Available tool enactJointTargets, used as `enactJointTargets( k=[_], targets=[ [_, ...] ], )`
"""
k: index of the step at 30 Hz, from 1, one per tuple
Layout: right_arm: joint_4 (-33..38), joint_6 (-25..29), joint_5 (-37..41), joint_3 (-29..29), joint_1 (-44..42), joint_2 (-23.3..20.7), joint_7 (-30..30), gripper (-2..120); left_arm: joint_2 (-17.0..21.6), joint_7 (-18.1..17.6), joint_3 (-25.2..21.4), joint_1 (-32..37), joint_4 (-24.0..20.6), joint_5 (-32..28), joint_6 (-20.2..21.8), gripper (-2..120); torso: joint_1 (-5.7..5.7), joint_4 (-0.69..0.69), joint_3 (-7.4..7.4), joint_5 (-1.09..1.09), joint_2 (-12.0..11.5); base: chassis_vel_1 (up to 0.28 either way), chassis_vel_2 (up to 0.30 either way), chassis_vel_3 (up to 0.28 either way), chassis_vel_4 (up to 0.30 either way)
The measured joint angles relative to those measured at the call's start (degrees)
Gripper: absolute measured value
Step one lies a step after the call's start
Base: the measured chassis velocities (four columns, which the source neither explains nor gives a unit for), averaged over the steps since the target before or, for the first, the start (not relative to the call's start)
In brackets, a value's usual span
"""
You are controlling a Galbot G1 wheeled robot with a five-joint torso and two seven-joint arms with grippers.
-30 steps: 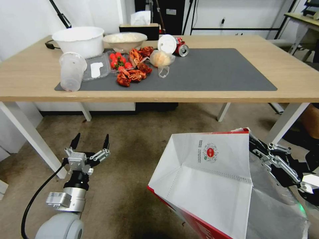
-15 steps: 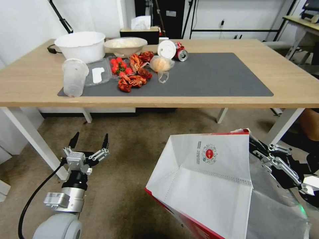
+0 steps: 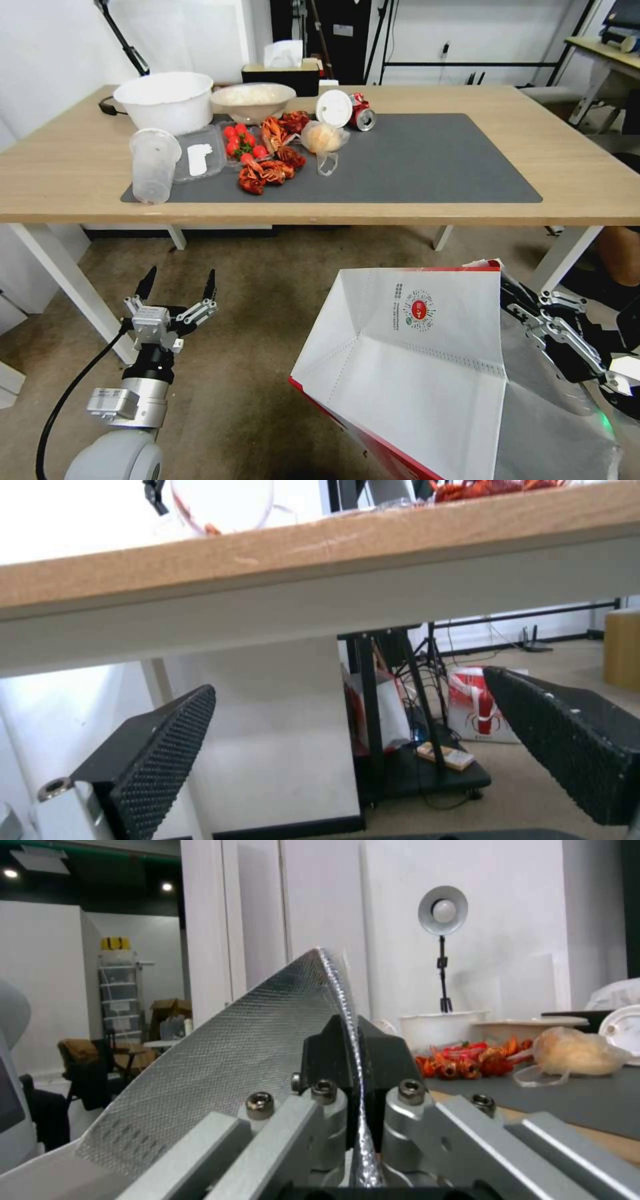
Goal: Pick up the food delivery bag from the floor and place it on the table.
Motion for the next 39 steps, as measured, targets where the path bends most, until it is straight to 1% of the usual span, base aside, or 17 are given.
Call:
enactJointTargets(
  k=[8, 11, 13, 20, 24, 31, 36, 39],
  targets=[
    [0.5, 0.0, 0.1, 0.1, 0.0, 0.3, 0.2, 0, 0.0, 0.2, 0.0, 0.2, -0.6, 0.2, 0.6, 100, 0.66, 0.0, 1.11, 0.0, 1.8, 0.0, 0.0, 0.0, 0.0],
    [0.8, 0.0, 0.1, -0.1, 0.0, 0.4, 0.4, 0, 0.1, 0.2, 0.1, 0.4, -0.9, 0.3, 0.7, 100, 1.0, 0.0, 1.78, 0.0, 2.8, 0.0, 0.0, 0.0, 0.0],
    [0.8, 0.0, 0.1, -0.1, 0.1, 0.4, 0.4, 0, 0.1, 0.2, 0.1, 0.4, -0.9, 0.3, 0.8, 100, 1.05, 0.0, 1.87, 0.0, 2.9, 0.0, 0.0, 0.0, 0.0],
    [1.0, 0.0, 0.0, -0.5, 0.2, 0.6, 0.5, 0, 0.0, 0.2, 0.0, 0.5, -1.2, 0.4, 0.8, 100, 1.86, 0.0, 3.21, 0.0, 5.1, 0.0, 0.0, 0.0, 0.0],
    [1.0, 0.0, 0.0, -0.4, 0.2, 0.6, 0.4, 0, 0.0, 0.2, -0.1, 0.4, -1.2, 0.4, 0.9, 100, 2.08, 0.0, 3.56, 0.0, 5.6, 0.0, 0.0, 0.0, 0.0],
    [0.9, 0.0, -0.1, -0.8, 0.4, 1.0, 0.3, 0, -0.1, 0.1, -0.1, 0.4, -1.2, 0.5, 1.2, 100, 2.81, 0.0, 4.71, 0.0, 7.5, 0.0, 0.0, 0.0, 0.0],
    [0.9, 0.0, -0.1, -0.9, 0.5, 1.0, 0.3, 0, -0.1, 0.1, -0.1, 0.4, -1.3, 0.5, 1.2, 100, 3.15, 0.0, 5.23, 0.0, 8.4, 0.0, 0.0, 0.0, 0.0],
    [0.9, 0.0, -0.1, -0.6, 0.3, 1.1, 0.0, 0, -0.1, 0.1, -0.1, 0.4, -1.5, 0.5, 1.2, 100, 3.57, 0.0, 5.88, 0.0, 9.5, 0.0, 0.0, 0.0, 0.0]
  ],
)
